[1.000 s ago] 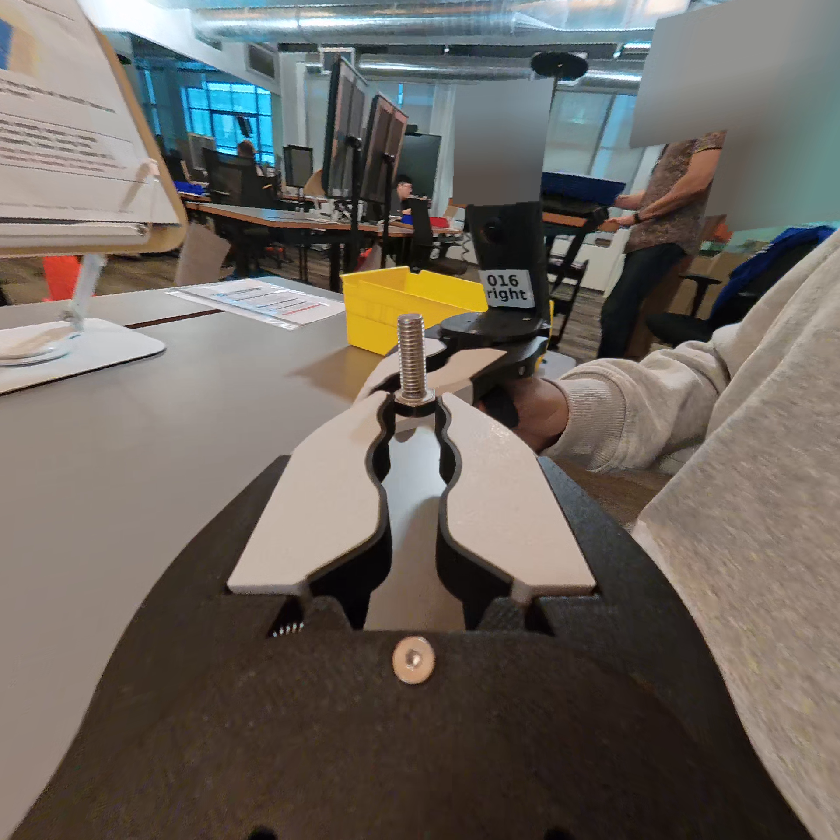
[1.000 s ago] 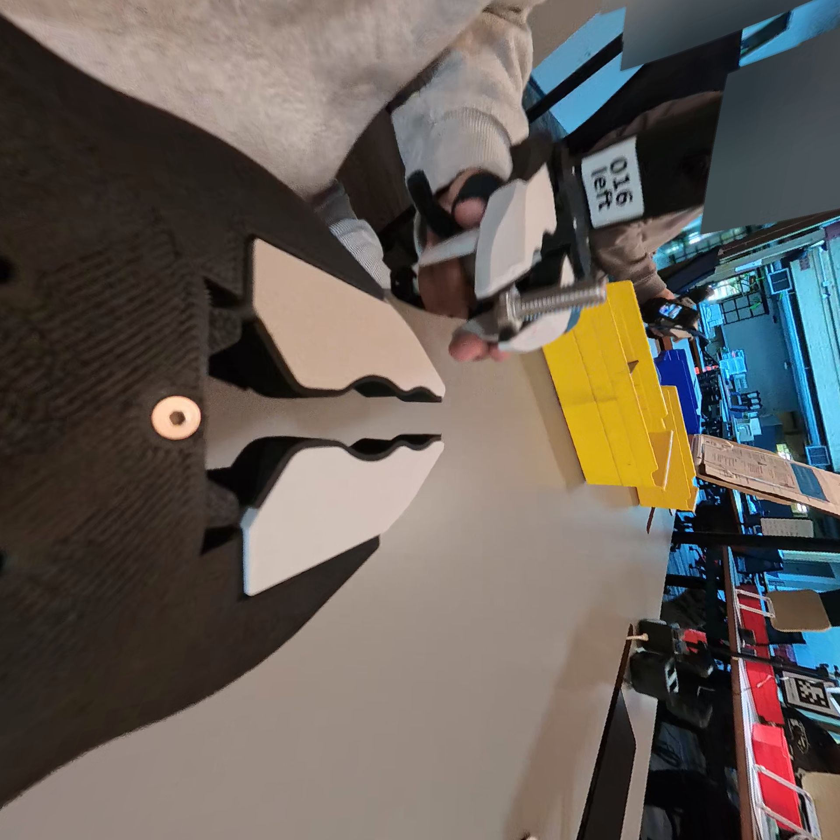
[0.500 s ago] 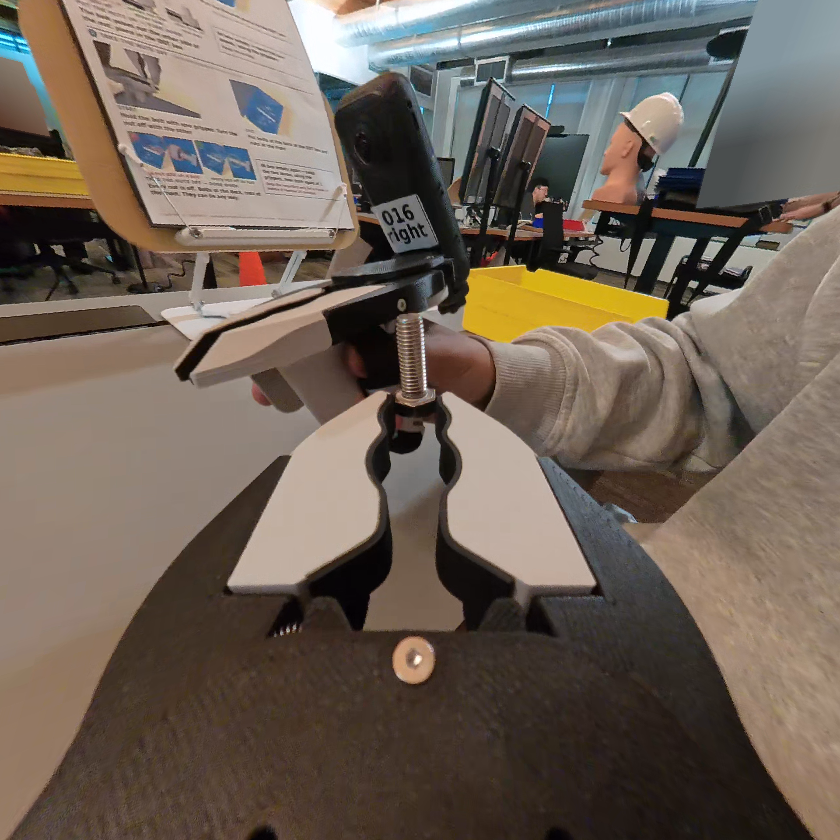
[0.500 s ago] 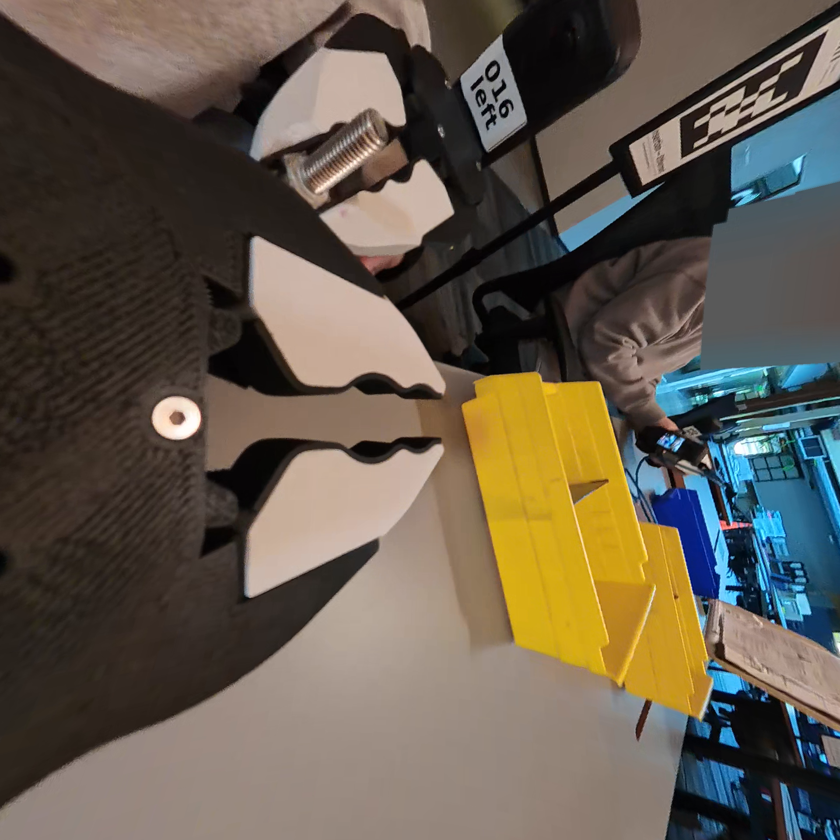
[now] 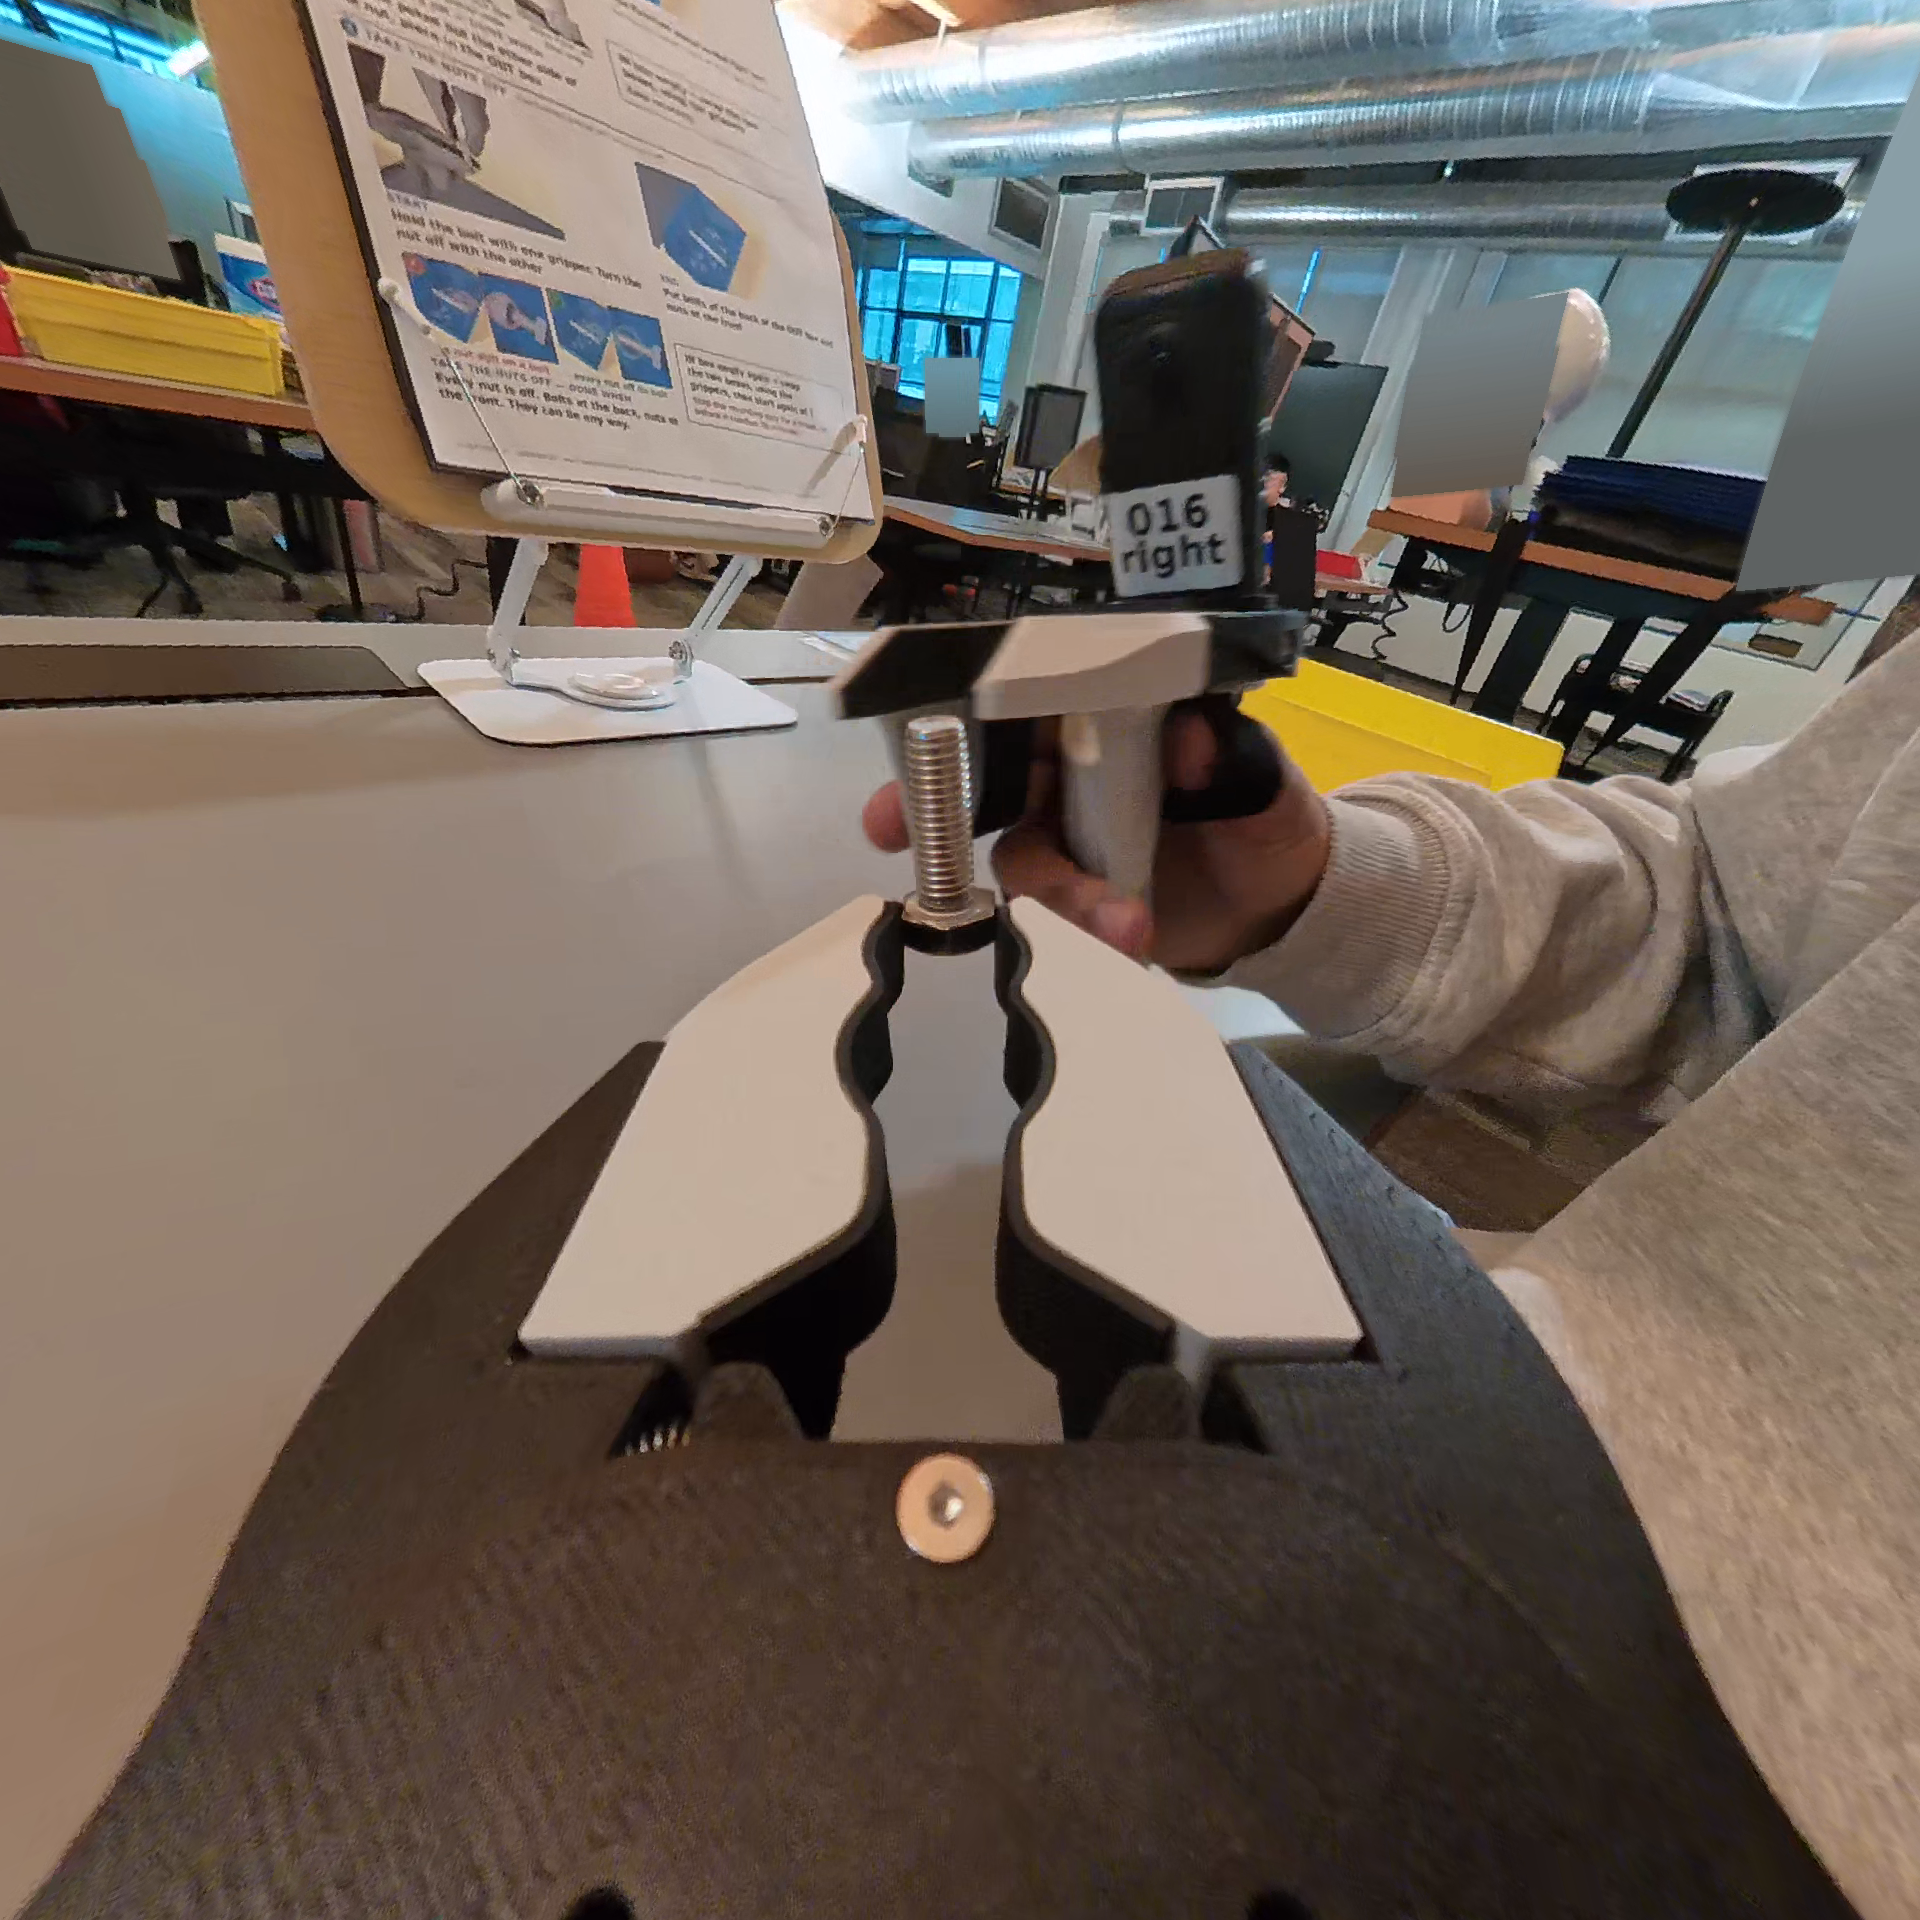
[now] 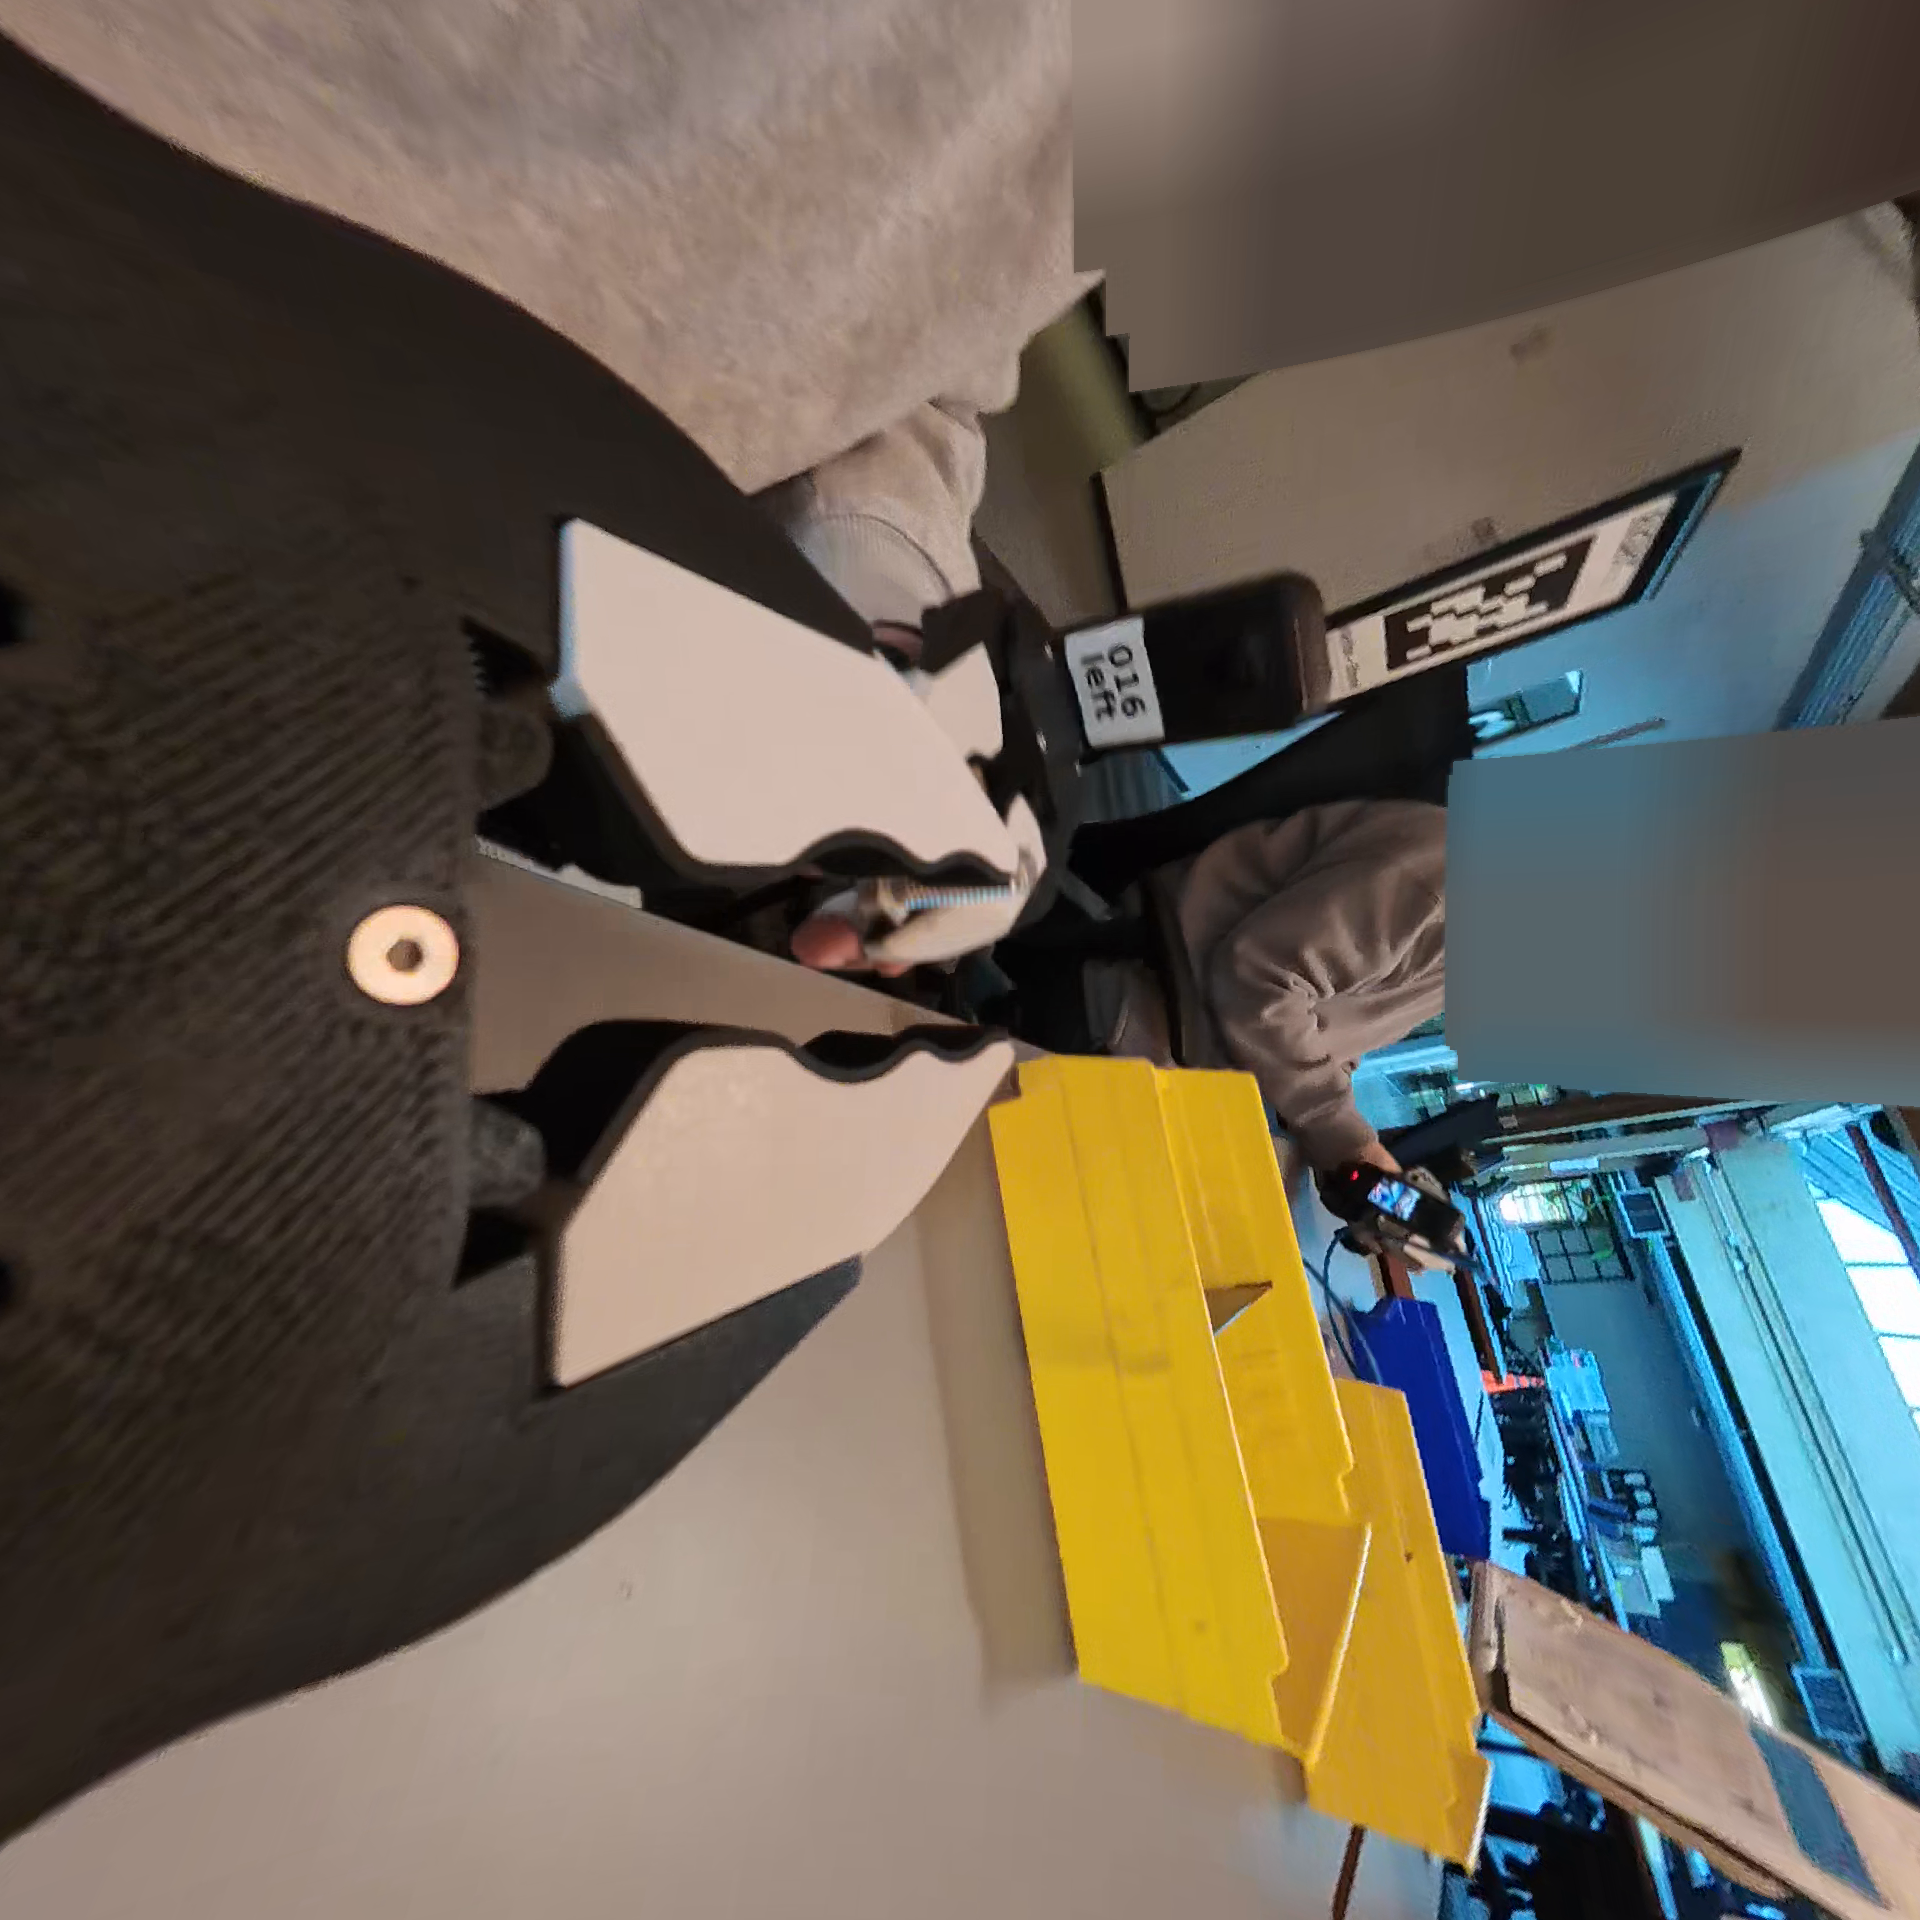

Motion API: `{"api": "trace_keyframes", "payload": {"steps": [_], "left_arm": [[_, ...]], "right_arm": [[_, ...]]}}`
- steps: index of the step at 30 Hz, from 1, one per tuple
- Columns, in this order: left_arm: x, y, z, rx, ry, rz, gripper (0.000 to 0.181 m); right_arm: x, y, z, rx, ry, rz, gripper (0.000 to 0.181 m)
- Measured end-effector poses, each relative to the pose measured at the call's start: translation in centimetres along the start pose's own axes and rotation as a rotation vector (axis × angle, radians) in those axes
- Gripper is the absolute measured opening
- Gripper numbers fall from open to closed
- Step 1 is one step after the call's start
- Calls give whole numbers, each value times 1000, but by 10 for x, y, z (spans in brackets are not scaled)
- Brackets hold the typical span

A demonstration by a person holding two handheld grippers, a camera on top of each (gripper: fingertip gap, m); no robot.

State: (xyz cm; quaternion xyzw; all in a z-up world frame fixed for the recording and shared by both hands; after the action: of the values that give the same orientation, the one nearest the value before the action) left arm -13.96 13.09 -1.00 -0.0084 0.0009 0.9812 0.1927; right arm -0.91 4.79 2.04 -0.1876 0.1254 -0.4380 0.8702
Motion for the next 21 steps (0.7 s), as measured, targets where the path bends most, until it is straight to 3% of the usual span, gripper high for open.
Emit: {"api": "trace_keyframes", "payload": {"steps": [8, 10, 21], "left_arm": [[-11, 14, -8, -37, -55, -67, 17], [-13, 17, -9, -48, -64, -70, 17], [-14, 17, -9, -47, -57, -75, 17]], "right_arm": [[6, -18, -24, 93, -100, -48, 17], [7, -20, -25, 101, -99, -42, 10], [7, -22, -26, 113, -102, -72, 10]]}}
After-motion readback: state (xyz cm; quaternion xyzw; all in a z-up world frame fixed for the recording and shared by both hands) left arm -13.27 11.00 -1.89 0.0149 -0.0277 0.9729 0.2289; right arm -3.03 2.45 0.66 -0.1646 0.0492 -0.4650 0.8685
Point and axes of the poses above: each gripper's, where its closed fingertips meet, x back along the fingers, z out of its top, y = z × x across the jaws, the point moved 8 cm from there along x, back along the fingers, and after that the axes turned 11 degrees about -x, right-handed, at the moved point
